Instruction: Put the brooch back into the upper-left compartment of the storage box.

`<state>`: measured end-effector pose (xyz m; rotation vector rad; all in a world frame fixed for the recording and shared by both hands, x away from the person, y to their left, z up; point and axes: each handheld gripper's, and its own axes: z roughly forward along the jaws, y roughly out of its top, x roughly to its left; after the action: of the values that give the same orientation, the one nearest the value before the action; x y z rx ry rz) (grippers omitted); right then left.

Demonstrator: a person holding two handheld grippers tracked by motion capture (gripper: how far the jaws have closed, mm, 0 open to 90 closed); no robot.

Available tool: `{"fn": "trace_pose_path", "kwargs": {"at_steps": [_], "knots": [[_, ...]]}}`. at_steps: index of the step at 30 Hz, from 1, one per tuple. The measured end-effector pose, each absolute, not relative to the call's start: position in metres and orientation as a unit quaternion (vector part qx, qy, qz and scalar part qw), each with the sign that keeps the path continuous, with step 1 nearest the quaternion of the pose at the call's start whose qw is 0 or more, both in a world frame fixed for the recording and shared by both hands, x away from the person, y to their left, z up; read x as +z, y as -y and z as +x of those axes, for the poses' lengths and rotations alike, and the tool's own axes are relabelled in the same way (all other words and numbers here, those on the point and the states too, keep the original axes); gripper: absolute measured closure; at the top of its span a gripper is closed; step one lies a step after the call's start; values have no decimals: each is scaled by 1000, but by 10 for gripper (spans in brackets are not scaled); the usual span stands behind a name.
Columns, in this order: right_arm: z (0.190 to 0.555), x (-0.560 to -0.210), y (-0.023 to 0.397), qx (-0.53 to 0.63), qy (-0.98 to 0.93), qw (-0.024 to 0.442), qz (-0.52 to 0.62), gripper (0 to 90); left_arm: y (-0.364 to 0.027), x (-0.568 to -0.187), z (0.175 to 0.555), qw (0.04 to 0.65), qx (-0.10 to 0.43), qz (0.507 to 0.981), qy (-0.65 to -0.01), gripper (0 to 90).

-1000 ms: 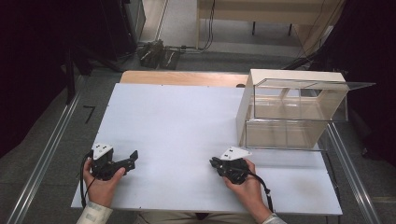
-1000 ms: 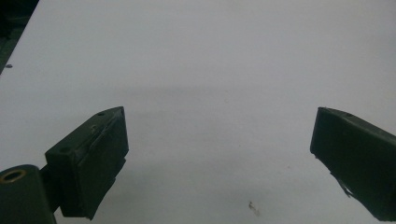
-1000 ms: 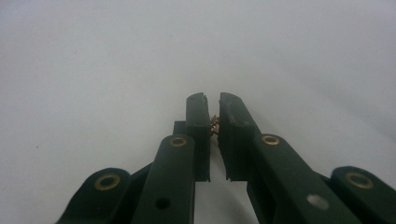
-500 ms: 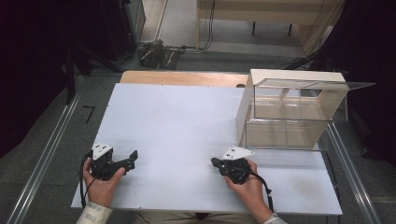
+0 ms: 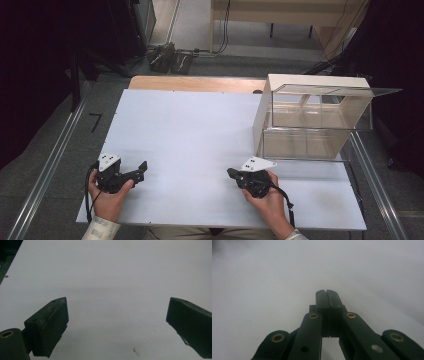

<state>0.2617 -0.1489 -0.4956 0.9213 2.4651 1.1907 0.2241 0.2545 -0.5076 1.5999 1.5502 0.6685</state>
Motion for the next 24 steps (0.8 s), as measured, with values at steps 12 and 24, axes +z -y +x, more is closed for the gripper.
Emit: {"fn": "trace_pose_path", "kwargs": {"at_steps": [12,24], "knots": [[256,-483,154,423,-839,134,316,879,-254,-508,224,396,263,632,-612,49],[253,-471,162,433,-832,141,318,879,-254,-508,225,396,262,633,-612,49]]}}
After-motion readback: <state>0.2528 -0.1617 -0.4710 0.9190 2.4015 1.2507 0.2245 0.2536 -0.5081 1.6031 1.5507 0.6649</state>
